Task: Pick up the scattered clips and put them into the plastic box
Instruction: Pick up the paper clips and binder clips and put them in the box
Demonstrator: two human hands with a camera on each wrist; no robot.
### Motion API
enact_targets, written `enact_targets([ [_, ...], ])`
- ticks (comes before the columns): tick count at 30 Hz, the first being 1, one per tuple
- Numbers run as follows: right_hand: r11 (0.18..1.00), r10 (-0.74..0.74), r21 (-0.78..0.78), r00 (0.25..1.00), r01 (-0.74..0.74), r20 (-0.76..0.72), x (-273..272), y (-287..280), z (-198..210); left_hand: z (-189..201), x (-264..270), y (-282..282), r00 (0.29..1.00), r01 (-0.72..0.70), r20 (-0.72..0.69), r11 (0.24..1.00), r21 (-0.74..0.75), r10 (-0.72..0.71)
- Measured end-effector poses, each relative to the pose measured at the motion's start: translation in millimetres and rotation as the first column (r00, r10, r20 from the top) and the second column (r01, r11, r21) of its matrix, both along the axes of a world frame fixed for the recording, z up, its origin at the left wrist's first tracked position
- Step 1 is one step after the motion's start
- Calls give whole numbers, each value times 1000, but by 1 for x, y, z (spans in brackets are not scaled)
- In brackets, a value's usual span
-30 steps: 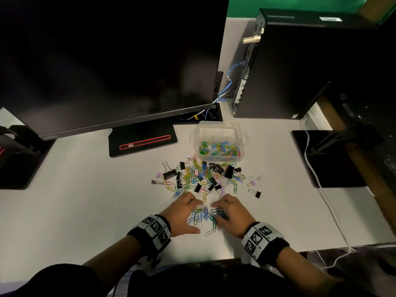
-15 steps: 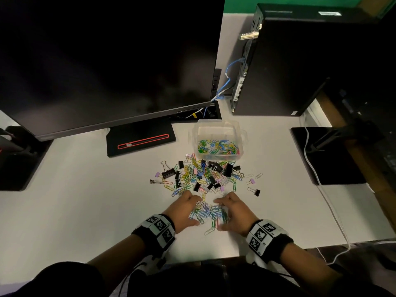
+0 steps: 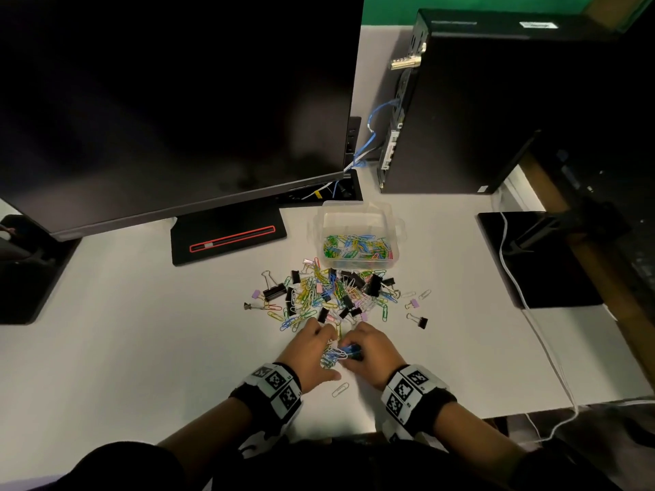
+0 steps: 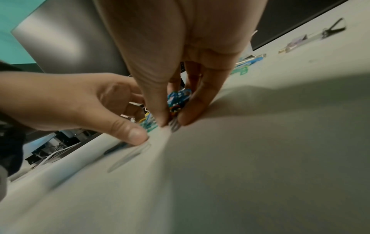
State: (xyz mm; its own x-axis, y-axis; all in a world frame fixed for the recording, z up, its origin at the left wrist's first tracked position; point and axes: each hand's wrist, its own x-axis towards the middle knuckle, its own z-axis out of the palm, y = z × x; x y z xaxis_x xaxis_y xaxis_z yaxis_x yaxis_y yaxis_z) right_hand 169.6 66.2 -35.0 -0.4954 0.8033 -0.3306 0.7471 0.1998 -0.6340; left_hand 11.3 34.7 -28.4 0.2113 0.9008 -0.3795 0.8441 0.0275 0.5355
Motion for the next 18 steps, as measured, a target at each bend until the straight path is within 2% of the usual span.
enact_targets([
  [4, 999, -33, 9, 999, 33, -13, 5, 8, 5, -1, 2, 4, 1000, 5, -16, 999, 37, -5],
  [8, 995, -94, -22, 995, 93, -19, 18, 21, 10, -1, 3, 10, 995, 52, -89, 996, 76, -45],
  [12, 977, -205, -59, 978, 203, -41, 29, 36, 16, 0, 7, 20, 949, 174, -275, 984, 43, -156],
  [14, 977, -205, -63, 977, 202, -56, 33, 48, 22, 0, 8, 23, 914, 228, -347, 973, 19, -208],
  [18, 971, -240, -3, 969, 240, -63, 33, 82, 44, 0, 11, 29, 896, 222, -385, 974, -46, -222],
])
